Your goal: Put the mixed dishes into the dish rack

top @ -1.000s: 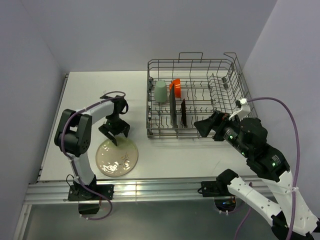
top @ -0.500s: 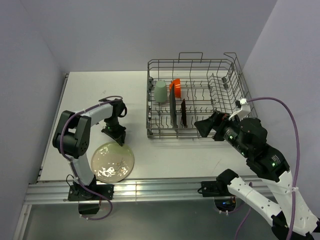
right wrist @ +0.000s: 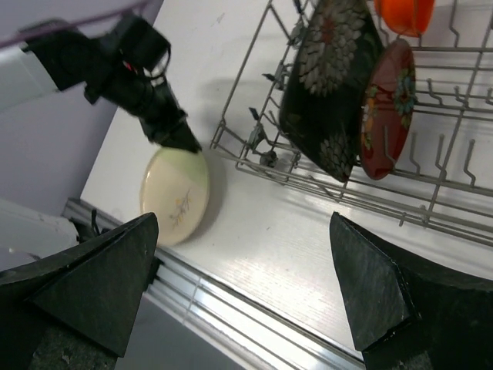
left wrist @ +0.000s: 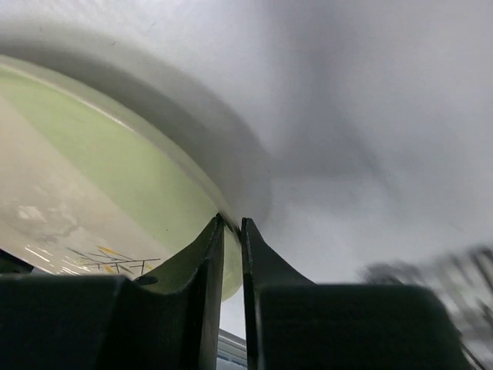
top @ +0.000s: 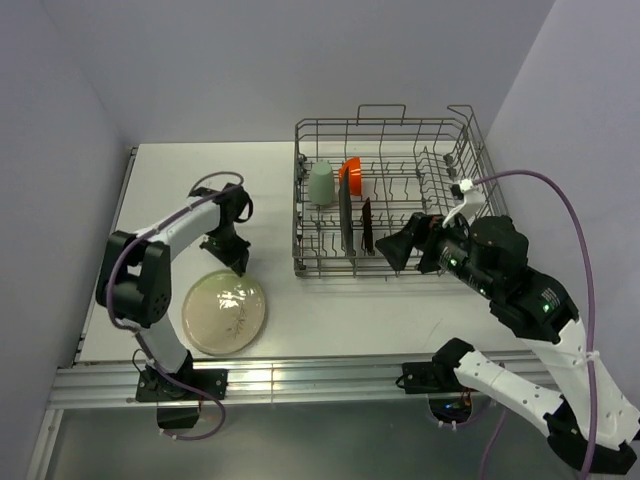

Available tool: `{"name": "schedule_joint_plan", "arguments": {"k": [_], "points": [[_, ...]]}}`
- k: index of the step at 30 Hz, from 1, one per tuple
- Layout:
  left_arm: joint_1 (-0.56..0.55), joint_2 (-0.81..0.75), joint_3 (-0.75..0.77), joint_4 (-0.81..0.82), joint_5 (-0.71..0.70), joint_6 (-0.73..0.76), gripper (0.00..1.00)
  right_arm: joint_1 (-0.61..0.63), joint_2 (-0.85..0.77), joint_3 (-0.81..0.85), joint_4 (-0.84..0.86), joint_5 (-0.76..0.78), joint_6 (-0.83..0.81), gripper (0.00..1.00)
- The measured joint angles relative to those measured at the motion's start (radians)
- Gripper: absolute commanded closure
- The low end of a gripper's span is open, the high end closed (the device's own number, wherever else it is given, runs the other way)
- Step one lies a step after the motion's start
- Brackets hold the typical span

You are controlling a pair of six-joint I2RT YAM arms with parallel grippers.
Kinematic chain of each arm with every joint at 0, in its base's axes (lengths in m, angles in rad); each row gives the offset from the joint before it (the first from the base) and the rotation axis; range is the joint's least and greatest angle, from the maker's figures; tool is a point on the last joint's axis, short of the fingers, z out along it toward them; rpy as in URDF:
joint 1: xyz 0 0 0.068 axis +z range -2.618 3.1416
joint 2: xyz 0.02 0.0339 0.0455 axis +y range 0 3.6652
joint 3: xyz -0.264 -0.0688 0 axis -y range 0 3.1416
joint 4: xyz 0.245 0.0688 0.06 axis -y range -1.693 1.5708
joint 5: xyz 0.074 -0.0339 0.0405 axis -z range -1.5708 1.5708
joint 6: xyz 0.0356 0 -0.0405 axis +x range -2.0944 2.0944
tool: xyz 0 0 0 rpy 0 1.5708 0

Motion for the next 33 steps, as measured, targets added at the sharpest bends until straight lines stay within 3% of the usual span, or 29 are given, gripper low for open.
{"name": "schedule_joint_plan", "arguments": {"k": [4, 8, 13, 23, 29, 33], "points": [[0.000, -0.131, 0.063, 0.004, -0.042, 0.047, 1.00, 0.121, 0.116, 0.130, -0.036, 0.037, -0.036, 0.00], [0.000, -0.259, 0.142, 0.003, -0.086, 0.108, 1.00, 0.338, 0.328, 0.361, -0.077, 0.167, -0.083, 0.00], [0.001, -0.310, 0.203, 0.010, -0.117, 0.167, 1.00, 0.491, 0.562, 0.523, -0.086, 0.262, -0.138, 0.00], [0.001, -0.360, 0.064, 0.045, -0.116, 0.218, 1.00, 0.776, 0.768, 0.395, -0.031, 0.481, -0.317, 0.00], [0.001, -0.383, 0.002, 0.050, -0.090, 0.252, 1.00, 0.963, 0.916, 0.317, 0.106, 0.667, -0.526, 0.00], [0.001, -0.424, -0.029, 0.062, -0.069, 0.278, 1.00, 1.042, 1.023, 0.241, 0.189, 0.702, -0.653, 0.00]]}}
